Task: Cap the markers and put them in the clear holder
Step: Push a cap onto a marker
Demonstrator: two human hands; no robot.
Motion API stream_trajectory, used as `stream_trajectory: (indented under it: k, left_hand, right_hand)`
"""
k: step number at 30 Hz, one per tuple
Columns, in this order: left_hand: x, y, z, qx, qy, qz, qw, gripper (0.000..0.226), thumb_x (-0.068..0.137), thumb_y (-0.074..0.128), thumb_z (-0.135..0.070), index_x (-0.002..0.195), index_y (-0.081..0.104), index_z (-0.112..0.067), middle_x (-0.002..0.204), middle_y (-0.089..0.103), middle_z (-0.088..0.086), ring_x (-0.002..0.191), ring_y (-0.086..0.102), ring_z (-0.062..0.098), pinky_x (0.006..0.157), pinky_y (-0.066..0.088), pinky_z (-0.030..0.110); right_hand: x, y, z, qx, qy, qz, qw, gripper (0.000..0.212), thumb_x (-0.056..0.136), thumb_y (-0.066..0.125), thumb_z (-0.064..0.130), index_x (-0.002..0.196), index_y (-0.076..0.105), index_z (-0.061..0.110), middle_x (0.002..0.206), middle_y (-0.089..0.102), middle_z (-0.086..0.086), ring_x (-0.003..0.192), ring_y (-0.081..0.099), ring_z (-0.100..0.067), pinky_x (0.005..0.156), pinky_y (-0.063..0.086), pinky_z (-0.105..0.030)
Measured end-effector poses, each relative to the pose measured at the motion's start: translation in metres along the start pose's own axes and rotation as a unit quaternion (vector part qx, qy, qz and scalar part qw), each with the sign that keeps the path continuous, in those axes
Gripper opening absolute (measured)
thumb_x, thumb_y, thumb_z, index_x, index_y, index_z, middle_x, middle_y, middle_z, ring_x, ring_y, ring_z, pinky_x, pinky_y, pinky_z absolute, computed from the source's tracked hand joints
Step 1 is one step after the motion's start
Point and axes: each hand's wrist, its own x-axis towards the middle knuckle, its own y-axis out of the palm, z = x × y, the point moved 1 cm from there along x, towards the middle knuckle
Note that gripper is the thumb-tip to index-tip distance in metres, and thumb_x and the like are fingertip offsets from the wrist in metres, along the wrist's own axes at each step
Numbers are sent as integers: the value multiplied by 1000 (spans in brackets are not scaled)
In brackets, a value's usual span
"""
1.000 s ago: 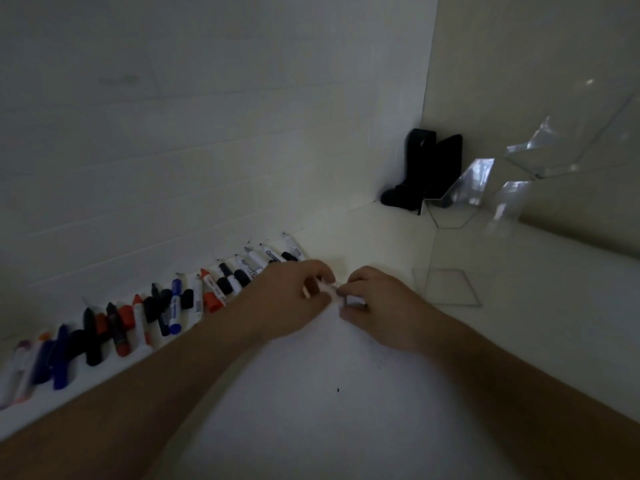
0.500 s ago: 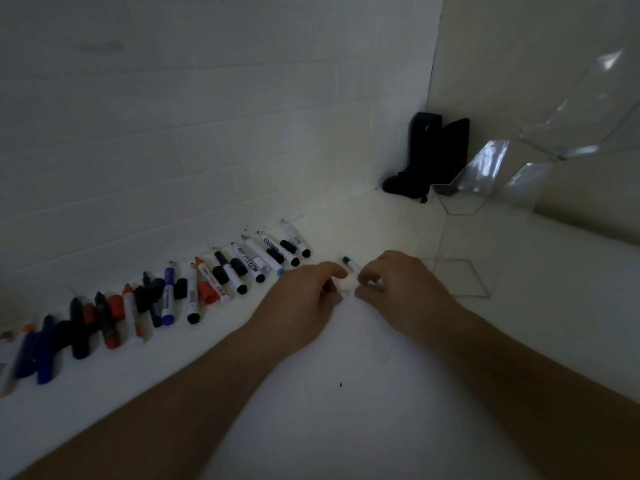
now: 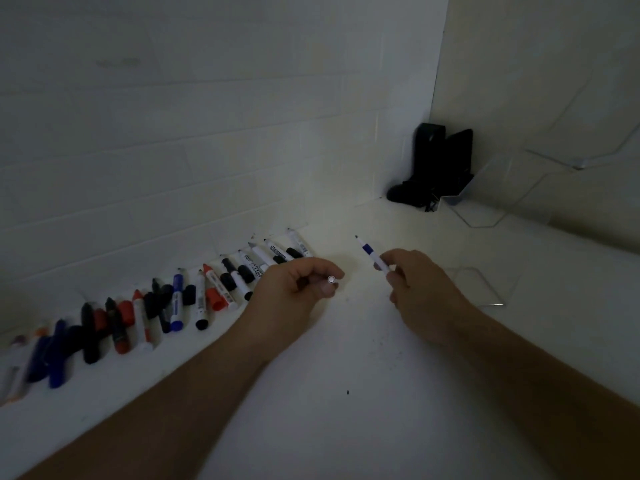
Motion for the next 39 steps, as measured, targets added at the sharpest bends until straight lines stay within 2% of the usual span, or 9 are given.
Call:
stream_trajectory:
  k: [3,7,11,15,25,29,32,35,39]
  left_hand:
    - [1,-1,-1,-10,-9,-14,1000,28,89,68,-3,89,76,-30,86,74,1,86,70,21,89,58,41]
    - [4,2,-6,-177,-48,-32,982,26,93,59,5,101,70,-16,80,65,8,73,62,19,75,56,30]
    - [6,4,-11,-362,-173,-50,915,17,95,55,1,105,68,-5,84,70,9,72,66,17,71,60,29]
    - [8,1,-8,-459,-231,-63,855,19,98,53,-12,106,67,-2,89,74,9,72,69,13,75,61,27]
    - [6,5,-3,-410,-203,-33,889,21,97,54,-13,108,68,-1,79,68,4,69,62,9,71,58,21]
    - [4,5,-3,-342,-172,-35,923,18,96,56,-8,108,68,-1,79,70,5,74,63,12,74,58,24]
    - [2,-2,0,-73,-73,-53,993,10,92,66,-15,99,73,-18,80,73,-3,76,66,8,78,57,22]
    - [-3,-5,-1,225,67,-33,972,14,91,68,-32,103,71,-38,82,67,-24,85,62,-7,72,43,4]
    - [-3,-3,-7,302,122,-24,945,17,96,58,-40,105,72,-36,76,67,-20,72,60,0,62,36,9]
  right_hand:
    - [-2,-1,4,39,-19,-30,999,16,105,41,17,107,53,29,85,51,3,67,48,-9,59,36,-20]
    - [-8,-3,11,113,-40,-39,992,15,103,47,34,92,56,31,69,57,5,54,45,-4,50,36,-18]
    - [-13,1,19,112,-79,-23,990,19,99,53,40,83,59,31,64,58,7,54,52,-12,52,42,-27]
    - [-15,5,22,113,-93,-21,989,19,99,55,40,83,61,31,63,57,8,51,48,-7,49,37,-19]
    - [-18,2,23,94,-94,-26,991,19,97,56,41,86,63,28,65,58,-1,50,47,-9,48,35,-21]
    - [-17,3,21,67,-94,-24,993,21,97,54,46,87,63,30,66,60,0,54,52,-15,52,39,-30]
    - [-14,0,17,-71,-142,-39,986,30,99,42,51,82,56,29,63,56,3,55,52,-13,54,45,-34]
    - [-12,-5,16,-180,-210,-67,959,29,98,32,51,77,43,34,59,41,8,51,43,-8,51,44,-32]
    - [-15,-11,19,-218,-241,-112,939,30,100,41,46,92,64,29,65,46,7,51,44,-13,47,43,-29]
